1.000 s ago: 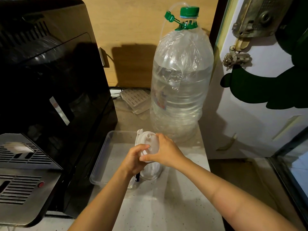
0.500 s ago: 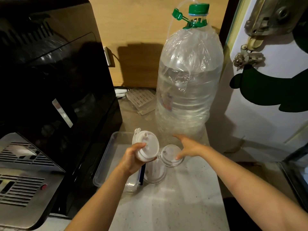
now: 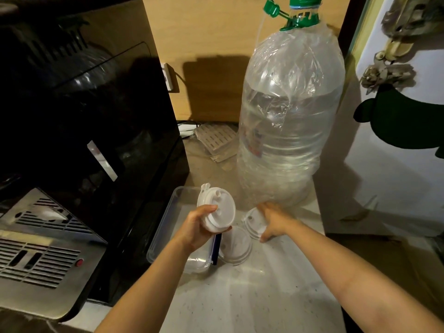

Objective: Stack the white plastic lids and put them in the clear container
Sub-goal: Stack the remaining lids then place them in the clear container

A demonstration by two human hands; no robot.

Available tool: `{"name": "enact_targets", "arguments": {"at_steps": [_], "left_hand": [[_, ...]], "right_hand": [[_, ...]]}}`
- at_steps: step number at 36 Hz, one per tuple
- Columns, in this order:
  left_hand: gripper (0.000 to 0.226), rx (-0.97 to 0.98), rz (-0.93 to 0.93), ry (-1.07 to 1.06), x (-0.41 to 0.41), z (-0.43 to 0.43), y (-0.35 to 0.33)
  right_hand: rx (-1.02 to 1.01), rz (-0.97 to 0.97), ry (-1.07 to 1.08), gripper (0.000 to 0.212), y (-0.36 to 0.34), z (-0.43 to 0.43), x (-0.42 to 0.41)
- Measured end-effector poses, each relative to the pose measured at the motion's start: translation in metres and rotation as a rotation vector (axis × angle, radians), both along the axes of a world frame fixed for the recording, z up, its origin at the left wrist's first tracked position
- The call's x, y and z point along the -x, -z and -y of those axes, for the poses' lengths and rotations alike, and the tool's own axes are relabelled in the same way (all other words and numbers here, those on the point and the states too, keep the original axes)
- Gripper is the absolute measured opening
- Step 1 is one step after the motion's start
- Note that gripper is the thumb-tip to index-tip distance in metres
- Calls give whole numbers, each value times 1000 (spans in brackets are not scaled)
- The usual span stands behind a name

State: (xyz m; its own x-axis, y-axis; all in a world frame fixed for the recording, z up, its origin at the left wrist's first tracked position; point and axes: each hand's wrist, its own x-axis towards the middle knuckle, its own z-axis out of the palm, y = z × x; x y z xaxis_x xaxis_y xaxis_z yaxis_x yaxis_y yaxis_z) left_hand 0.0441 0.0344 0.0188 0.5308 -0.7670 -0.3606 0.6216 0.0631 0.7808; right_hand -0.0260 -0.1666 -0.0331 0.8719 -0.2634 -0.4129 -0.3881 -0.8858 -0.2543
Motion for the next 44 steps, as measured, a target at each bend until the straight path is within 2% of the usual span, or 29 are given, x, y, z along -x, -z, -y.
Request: {"name": "enact_targets", "arguments": {"at_steps": [10, 14, 19, 24, 29, 36, 41, 44], "left_hand": [[94, -15, -22, -26, -3, 6, 3], [94, -12, -45, -25, -5, 10, 7], [96, 4, -76, -44, -4, 17, 11], [96, 57, -121, -57, -3, 27, 12], [79, 140, -96, -3, 0, 39, 10], [77, 236, -97, 31, 5, 48, 4], [100, 262, -121, 25, 5, 49, 3], [103, 289, -107, 48, 5, 48, 2]], "right_hand": [[4, 63, 53, 89, 3, 4, 10], [-66, 99, 142, 93, -6, 9, 15], [-233, 259, 278, 99, -36, 14, 18], [-490, 396, 367, 90, -79, 5, 21], [-647, 468, 375, 85, -104, -14, 27], [-664, 500, 394, 82, -106, -35, 22], [-637, 518, 406, 85, -107, -41, 19], [-602, 529, 413, 87, -107, -45, 18]]}}
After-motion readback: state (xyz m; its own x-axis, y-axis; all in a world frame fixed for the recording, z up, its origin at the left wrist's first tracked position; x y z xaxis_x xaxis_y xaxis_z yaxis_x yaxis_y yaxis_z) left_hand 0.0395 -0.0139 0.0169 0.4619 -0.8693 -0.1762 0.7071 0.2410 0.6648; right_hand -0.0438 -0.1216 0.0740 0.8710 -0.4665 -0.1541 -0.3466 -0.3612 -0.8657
